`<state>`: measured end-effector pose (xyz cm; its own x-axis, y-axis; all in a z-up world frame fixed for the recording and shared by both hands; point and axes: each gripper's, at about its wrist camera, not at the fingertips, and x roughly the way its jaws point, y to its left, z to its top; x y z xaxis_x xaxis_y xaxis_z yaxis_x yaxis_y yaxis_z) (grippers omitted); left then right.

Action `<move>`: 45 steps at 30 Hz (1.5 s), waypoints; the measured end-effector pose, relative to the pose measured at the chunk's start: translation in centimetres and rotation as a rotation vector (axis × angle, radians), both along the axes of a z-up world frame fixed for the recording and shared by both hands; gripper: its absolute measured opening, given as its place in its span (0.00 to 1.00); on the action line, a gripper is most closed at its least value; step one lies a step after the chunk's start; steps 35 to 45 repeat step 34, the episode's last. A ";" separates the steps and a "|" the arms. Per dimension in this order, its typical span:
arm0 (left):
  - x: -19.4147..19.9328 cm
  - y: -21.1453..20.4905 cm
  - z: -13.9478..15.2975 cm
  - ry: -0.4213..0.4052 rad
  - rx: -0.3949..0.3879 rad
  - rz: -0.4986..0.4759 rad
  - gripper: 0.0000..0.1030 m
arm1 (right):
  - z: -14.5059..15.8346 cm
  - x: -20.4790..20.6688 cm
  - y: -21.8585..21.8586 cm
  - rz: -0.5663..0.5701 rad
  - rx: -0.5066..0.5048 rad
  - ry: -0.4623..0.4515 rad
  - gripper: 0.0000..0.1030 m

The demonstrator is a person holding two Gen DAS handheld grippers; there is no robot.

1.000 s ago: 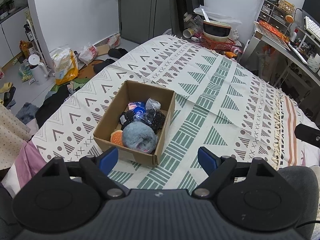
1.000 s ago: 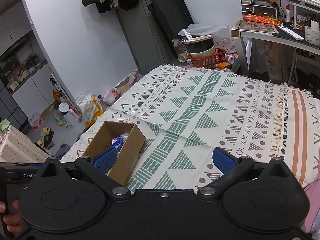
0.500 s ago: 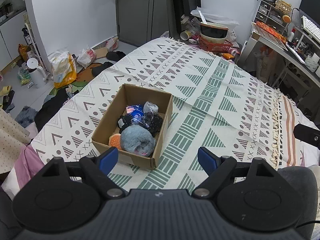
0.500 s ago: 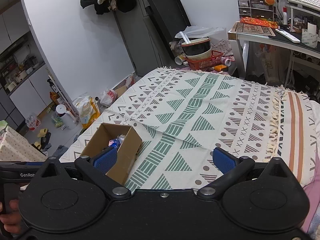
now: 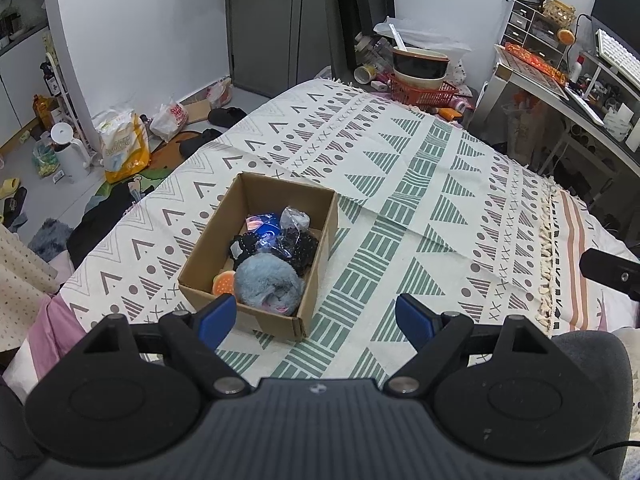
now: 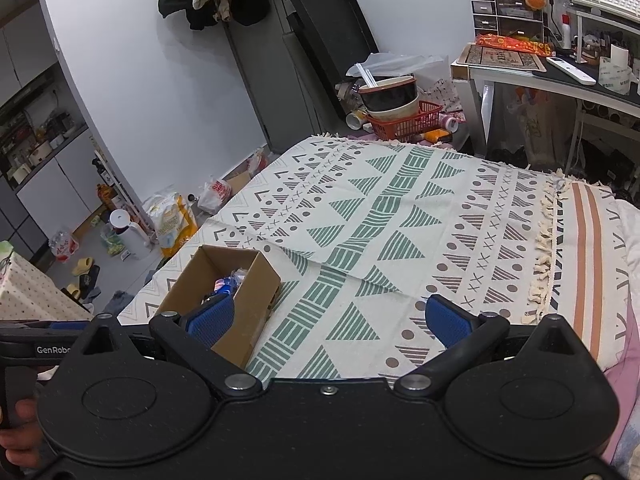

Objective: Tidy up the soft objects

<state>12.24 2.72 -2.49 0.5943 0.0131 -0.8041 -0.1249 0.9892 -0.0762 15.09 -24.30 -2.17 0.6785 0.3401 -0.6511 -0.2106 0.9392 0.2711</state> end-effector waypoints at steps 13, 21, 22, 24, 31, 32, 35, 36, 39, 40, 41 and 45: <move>-0.5 -0.2 0.1 -0.005 -0.009 -0.019 0.83 | 0.0 -0.7 0.8 0.030 -0.006 0.012 1.00; -1.3 -0.1 0.7 -0.028 -0.012 -0.018 0.83 | 0.4 -1.3 1.5 0.052 -0.017 0.006 1.00; -1.4 -0.1 0.7 -0.030 -0.012 -0.019 0.83 | 0.4 -1.4 1.5 0.053 -0.018 0.004 1.00; -1.7 -0.1 0.7 -0.033 -0.013 -0.019 0.83 | 0.5 -1.6 1.6 0.057 -0.020 0.002 1.00; -3.1 0.4 0.4 -0.040 -0.024 -0.010 0.83 | 0.3 -2.5 2.0 0.094 -0.031 0.005 1.00; -3.3 0.4 0.4 -0.042 -0.024 -0.009 0.83 | 0.3 -2.6 2.1 0.100 -0.033 0.005 1.00; -3.8 0.5 0.3 -0.048 -0.026 -0.008 0.83 | 0.2 -3.0 2.3 0.108 -0.039 0.006 1.00; -3.8 0.5 0.3 -0.048 -0.026 -0.008 0.83 | 0.2 -3.0 2.3 0.108 -0.039 0.006 1.00; -3.8 0.5 0.3 -0.048 -0.026 -0.008 0.83 | 0.2 -3.0 2.3 0.108 -0.039 0.006 1.00; -3.8 0.5 0.3 -0.048 -0.026 -0.008 0.83 | 0.2 -3.0 2.3 0.108 -0.039 0.006 1.00; -3.8 0.5 0.3 -0.048 -0.026 -0.008 0.83 | 0.2 -3.0 2.3 0.108 -0.039 0.006 1.00; -3.8 0.5 0.3 -0.048 -0.026 -0.008 0.83 | 0.2 -3.0 2.3 0.108 -0.039 0.006 1.00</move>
